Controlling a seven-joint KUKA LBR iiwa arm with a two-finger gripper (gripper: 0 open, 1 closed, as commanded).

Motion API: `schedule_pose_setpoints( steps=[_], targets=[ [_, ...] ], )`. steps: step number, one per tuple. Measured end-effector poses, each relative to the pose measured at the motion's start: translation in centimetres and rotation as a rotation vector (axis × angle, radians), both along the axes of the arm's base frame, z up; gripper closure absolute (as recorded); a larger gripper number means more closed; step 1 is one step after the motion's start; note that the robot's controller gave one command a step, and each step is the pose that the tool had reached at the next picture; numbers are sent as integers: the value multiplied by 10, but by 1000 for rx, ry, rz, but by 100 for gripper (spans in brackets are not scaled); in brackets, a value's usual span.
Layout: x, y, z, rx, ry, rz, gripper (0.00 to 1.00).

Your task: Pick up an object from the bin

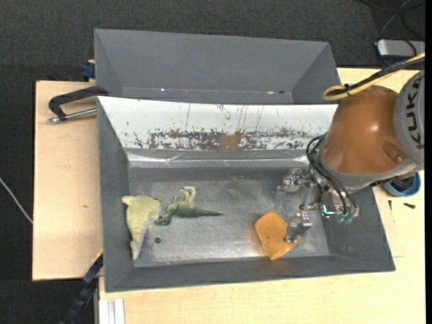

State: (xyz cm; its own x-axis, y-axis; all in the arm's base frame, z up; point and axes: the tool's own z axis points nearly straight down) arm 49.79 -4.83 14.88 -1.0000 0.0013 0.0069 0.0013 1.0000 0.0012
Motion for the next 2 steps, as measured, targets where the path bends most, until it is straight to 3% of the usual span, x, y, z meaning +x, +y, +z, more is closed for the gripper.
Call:
schedule_pose_setpoints(
  steps=[1, 2],
  targets=[
    [-5, 32, -79, 3, -12, 184, 0],
    [12, 128, -56, 5, -16, 353, 0]
  ],
)
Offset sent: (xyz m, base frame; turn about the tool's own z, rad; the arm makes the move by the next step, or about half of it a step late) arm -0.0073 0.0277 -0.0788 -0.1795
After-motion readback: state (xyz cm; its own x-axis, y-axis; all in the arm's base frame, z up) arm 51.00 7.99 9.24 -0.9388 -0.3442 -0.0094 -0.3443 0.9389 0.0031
